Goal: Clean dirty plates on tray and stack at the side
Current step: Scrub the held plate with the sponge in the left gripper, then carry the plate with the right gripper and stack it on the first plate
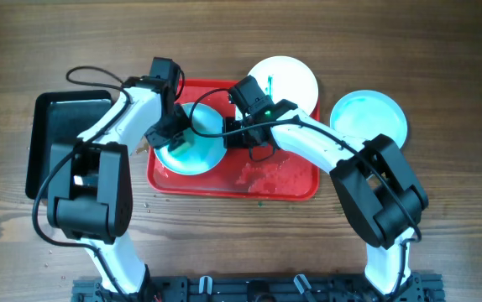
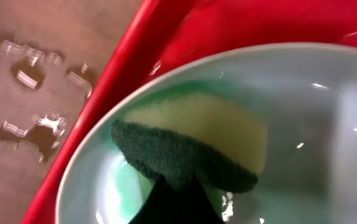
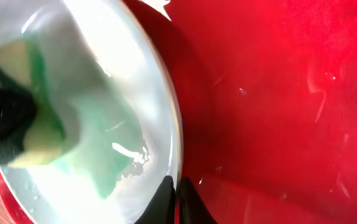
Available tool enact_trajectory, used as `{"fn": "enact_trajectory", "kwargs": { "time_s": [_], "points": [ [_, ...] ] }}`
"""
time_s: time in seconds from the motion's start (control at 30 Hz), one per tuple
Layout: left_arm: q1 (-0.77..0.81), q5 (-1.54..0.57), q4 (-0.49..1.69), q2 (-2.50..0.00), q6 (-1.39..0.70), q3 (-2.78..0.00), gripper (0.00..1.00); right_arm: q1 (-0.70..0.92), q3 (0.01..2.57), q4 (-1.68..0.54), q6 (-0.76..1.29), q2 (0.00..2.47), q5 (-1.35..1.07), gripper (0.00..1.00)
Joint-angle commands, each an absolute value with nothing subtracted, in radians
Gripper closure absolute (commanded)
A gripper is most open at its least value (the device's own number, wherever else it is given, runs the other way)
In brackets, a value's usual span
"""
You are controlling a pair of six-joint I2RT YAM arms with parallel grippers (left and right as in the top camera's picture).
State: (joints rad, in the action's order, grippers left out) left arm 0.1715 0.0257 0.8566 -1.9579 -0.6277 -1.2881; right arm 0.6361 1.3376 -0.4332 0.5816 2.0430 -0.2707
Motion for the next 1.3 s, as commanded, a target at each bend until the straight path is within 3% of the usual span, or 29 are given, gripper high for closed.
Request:
{"fn": "enact_trajectory", "kwargs": {
  "time_s": [0.0, 0.07, 0.17, 0.23, 0.37, 0.43, 0.53, 0.7, 0.73, 0.77, 0.83, 1.03, 1.1, 1.13, 1.27],
  "points": [
    [0.181, -0.361, 0.903, -1.980, -0.295, -1.260, 0.96, 0.637, 1.356, -0.434, 0.579, 2.053, -0.286, 0.96],
    [0.201, -0.606, 0.928, -1.980, 0.050, -1.260, 0.96, 0.637, 1.356, -0.434, 0.577, 2.053, -0.289, 0.96],
    [0.207, -0.589, 0.923, -1.980, 0.161, -1.260, 0.96, 0.637, 1.356, -0.435, 0.577, 2.053, -0.289, 0.96],
    [0.204, -0.414, 0.862, -1.980, 0.076, -1.260, 0.96, 0.637, 1.356, -0.434, 0.579, 2.053, -0.289, 0.96],
    [0.198, 0.173, 0.746, -1.980, -0.403, -1.260, 0.96, 0.637, 1.357, -0.431, 0.579, 2.054, -0.285, 0.96],
    [0.198, 0.296, 0.771, -1.980, -0.517, -1.261, 0.96, 0.637, 1.356, -0.429, 0.580, 2.054, -0.276, 0.96],
    [0.198, 0.295, 0.889, -1.961, -0.609, -1.279, 0.96, 0.637, 1.356, -0.398, 0.580, 2.054, -0.254, 0.96],
    [0.192, 0.232, 1.028, -1.840, -0.561, -1.459, 0.96, 0.637, 1.356, -0.379, 0.579, 2.059, -0.238, 0.96],
    [0.186, 0.232, 1.053, -1.815, -0.544, -1.497, 0.96, 0.637, 1.357, -0.373, 0.580, 2.065, -0.239, 0.93],
    [0.176, 0.223, 1.071, -1.794, -0.521, -1.527, 0.96, 0.637, 1.356, -0.363, 0.580, 2.072, -0.240, 0.81],
    [0.147, 0.190, 1.082, -1.764, -0.500, -1.546, 0.96, 0.637, 1.356, -0.358, 0.580, 2.079, -0.248, 0.76],
    [0.032, 0.164, 1.062, -1.768, -0.501, -1.541, 0.96, 0.649, 1.357, -0.330, 0.659, 2.135, -0.308, 0.79],
    [0.028, 0.165, 1.063, -1.768, -0.501, -1.537, 0.96, 0.647, 1.356, -0.334, 0.673, 2.139, -0.308, 0.94],
    [0.028, 0.165, 1.063, -1.768, -0.501, -1.535, 0.96, 0.646, 1.357, -0.339, 0.674, 2.137, -0.310, 0.96],
    [0.028, 0.148, 1.065, -1.768, -0.501, -1.535, 0.96, 0.604, 1.357, -0.421, 0.628, 2.054, -0.331, 0.96]
  ]
}}
